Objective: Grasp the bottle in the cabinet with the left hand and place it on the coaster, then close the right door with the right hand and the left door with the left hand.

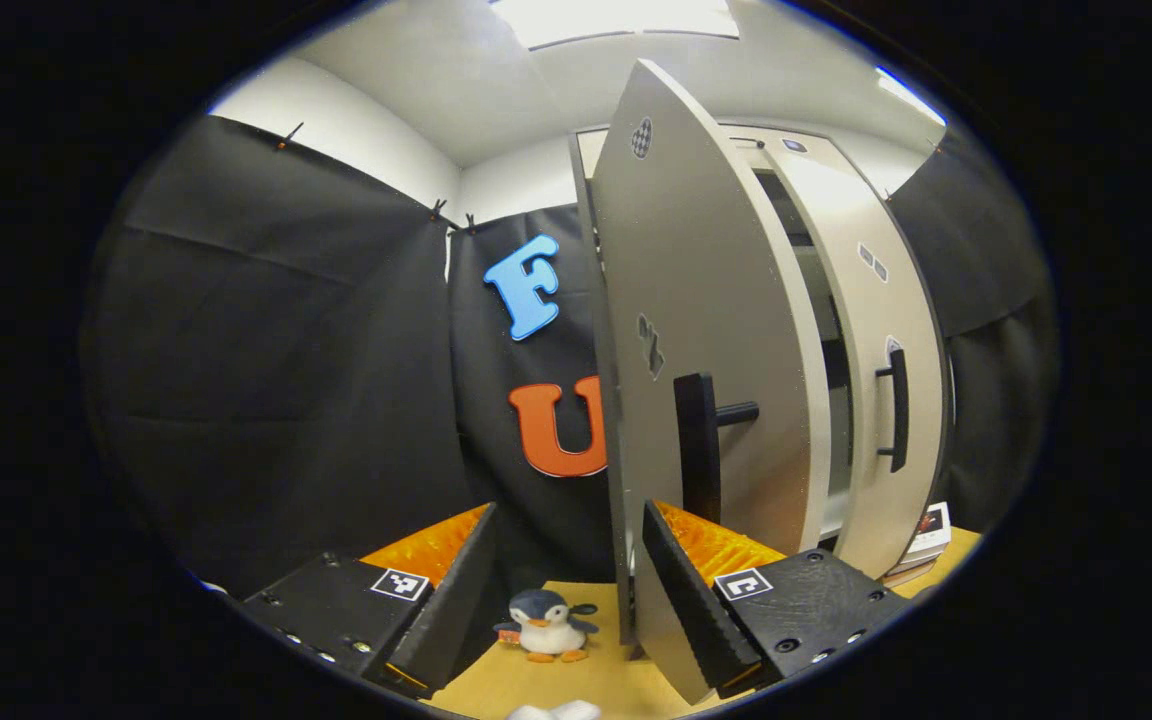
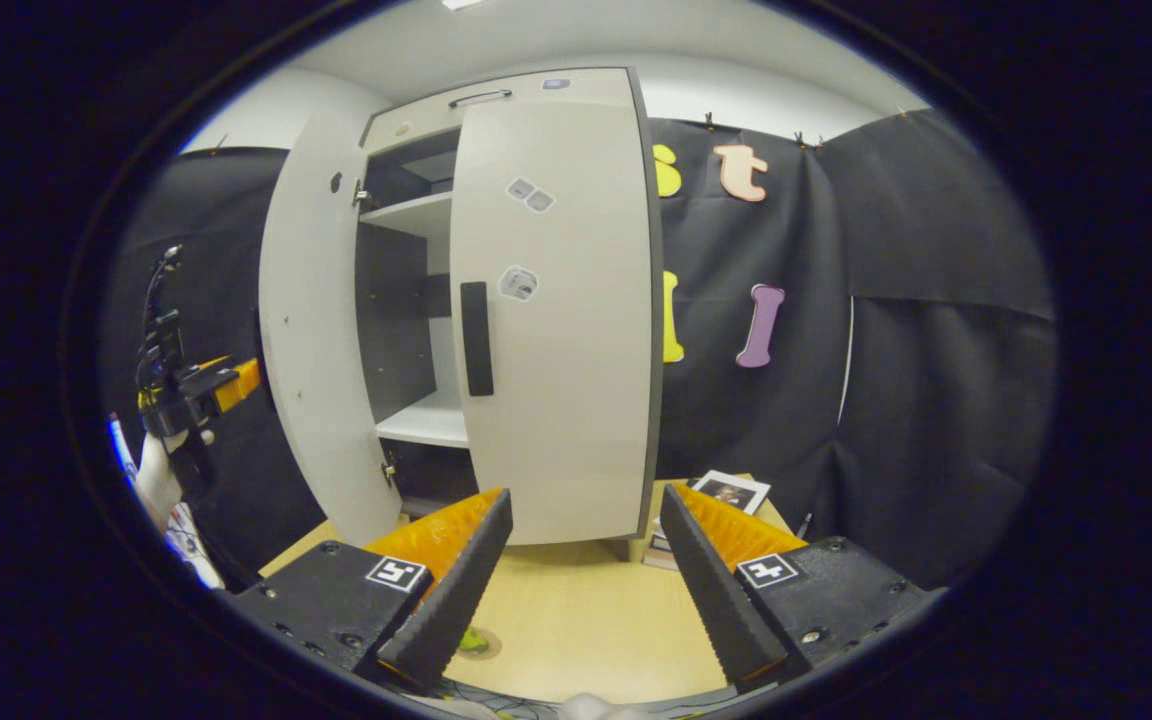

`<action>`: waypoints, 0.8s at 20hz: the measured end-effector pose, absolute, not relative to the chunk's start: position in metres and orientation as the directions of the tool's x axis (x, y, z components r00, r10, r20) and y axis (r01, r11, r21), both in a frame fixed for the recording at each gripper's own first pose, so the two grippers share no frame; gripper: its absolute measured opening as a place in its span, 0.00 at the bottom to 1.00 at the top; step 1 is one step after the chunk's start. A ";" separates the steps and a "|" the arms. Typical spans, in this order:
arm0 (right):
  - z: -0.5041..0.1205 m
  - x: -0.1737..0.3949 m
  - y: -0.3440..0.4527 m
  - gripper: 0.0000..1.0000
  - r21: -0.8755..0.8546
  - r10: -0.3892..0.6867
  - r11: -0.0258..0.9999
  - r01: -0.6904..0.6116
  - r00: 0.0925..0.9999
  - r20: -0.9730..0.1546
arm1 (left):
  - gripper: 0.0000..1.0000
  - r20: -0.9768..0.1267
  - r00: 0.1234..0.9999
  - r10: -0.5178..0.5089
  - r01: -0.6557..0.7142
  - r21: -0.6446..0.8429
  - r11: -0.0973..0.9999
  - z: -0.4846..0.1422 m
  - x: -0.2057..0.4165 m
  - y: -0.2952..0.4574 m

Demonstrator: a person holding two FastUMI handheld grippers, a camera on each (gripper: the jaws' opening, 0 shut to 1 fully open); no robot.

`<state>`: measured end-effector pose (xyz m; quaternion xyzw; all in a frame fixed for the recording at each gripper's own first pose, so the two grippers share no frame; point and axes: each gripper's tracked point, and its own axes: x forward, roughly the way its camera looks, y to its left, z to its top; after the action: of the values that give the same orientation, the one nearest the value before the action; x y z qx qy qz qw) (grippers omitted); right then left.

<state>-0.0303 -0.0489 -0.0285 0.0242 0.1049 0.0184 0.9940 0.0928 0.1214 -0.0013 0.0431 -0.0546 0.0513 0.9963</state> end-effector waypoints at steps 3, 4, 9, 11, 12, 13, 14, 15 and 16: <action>-0.026 -0.034 -0.053 0.98 0.044 0.025 0.999 -0.017 0.979 -0.204 | 0.88 0.108 0.993 0.048 -0.055 0.061 0.997 -0.002 0.099 0.102; -0.026 -0.034 -0.054 0.98 0.044 0.020 0.999 -0.011 0.979 -0.205 | 0.88 0.107 0.994 0.032 -0.038 0.056 0.998 -0.003 0.102 0.094; -0.022 -0.037 -0.054 0.95 0.061 0.009 0.998 0.003 0.980 -0.198 | 0.94 0.091 0.995 -0.037 0.033 0.043 0.999 -0.003 0.115 0.059; -0.021 -0.038 -0.056 0.98 0.057 0.003 0.998 0.008 0.982 -0.191 | 0.96 0.072 0.996 -0.058 0.056 0.033 0.998 -0.006 0.114 0.051; -0.021 -0.038 -0.056 0.98 0.053 -0.002 0.999 0.012 0.982 -0.188 | 0.96 0.070 0.996 -0.054 0.052 0.036 0.998 -0.006 0.112 0.052; -0.021 -0.037 -0.059 0.98 0.050 -0.003 0.999 0.013 0.982 -0.188 | 0.96 0.066 0.997 -0.051 0.048 0.041 0.998 -0.008 0.112 0.054; -0.022 -0.037 -0.057 0.95 0.048 -0.001 0.999 0.011 0.982 -0.189 | 0.96 0.058 0.997 -0.051 0.048 0.048 0.998 -0.010 0.110 0.054; -0.022 -0.037 -0.055 0.95 0.047 0.000 0.999 0.010 0.982 -0.188 | 0.96 0.050 0.998 -0.048 0.045 0.055 0.997 -0.011 0.107 0.054; -0.022 -0.036 -0.054 0.95 0.046 0.001 0.999 0.007 0.983 -0.186 | 0.96 0.039 0.998 -0.048 0.045 0.060 0.997 -0.014 0.102 0.054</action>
<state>-0.0358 -0.0535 -0.0222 0.0232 0.0932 -0.0015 0.9954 0.1018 0.0542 -0.0136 0.0298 -0.0202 -0.0233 0.9991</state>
